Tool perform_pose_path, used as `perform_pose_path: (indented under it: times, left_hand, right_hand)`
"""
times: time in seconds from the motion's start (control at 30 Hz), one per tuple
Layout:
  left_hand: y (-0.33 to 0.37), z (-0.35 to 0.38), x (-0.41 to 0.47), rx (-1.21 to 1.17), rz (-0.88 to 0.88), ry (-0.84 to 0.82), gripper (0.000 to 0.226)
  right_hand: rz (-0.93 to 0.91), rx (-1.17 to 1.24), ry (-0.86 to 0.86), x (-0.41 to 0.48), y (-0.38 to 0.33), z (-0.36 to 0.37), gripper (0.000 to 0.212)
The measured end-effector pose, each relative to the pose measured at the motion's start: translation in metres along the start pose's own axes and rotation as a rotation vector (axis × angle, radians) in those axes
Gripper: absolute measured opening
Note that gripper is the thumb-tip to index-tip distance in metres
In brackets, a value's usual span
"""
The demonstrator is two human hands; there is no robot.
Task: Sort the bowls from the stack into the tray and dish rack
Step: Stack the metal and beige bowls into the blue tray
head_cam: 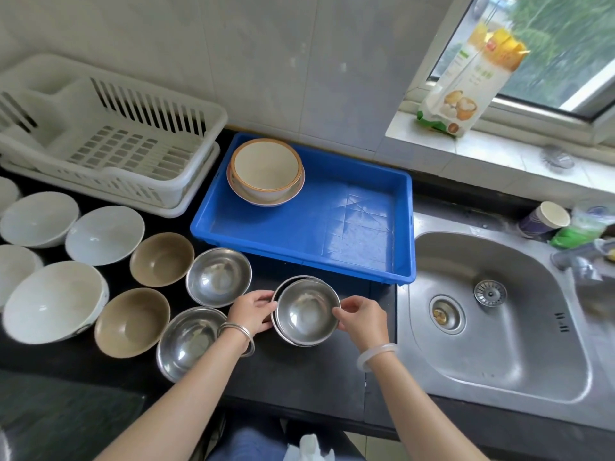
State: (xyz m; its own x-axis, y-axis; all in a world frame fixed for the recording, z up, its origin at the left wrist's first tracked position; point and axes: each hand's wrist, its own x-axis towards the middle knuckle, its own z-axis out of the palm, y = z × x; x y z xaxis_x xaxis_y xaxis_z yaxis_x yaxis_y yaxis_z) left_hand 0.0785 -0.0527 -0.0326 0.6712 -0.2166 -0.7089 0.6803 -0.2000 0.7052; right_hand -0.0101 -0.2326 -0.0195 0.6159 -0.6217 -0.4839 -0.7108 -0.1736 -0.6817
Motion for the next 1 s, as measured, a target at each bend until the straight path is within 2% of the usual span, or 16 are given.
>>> perform_pose_path:
  times: [0.07, 0.17, 0.4, 0.6, 0.7, 1.0]
  left_hand:
    - [-0.001, 0.0, 0.001, -0.002, 0.001, -0.004, 0.027]
    - [-0.004, 0.001, 0.002, -0.014, -0.009, -0.003, 0.025]
    - [-0.004, 0.002, 0.0, -0.052, -0.077, -0.067, 0.028]
    - [0.024, 0.004, -0.004, -0.039, 0.006, -0.076, 0.031]
    - [0.054, 0.01, -0.003, -0.056, 0.075, -0.075, 0.027]
    - [0.142, 0.056, 0.041, -0.102, 0.149, -0.041, 0.025]
  right_hand:
    - [-0.019, -0.041, 0.035, 0.0, 0.006, 0.001, 0.008]
    - [-0.008, -0.02, 0.026, 0.002, 0.014, 0.001, 0.024]
    - [0.215, 0.381, -0.22, 0.008, 0.018, 0.009, 0.032]
    - [0.094, 0.454, -0.199, 0.014, -0.005, -0.008, 0.013]
    - [0.019, 0.479, -0.198, 0.026, -0.029, -0.023, 0.01]
    - [0.003, 0.51, -0.129, 0.104, -0.096, -0.053, 0.022]
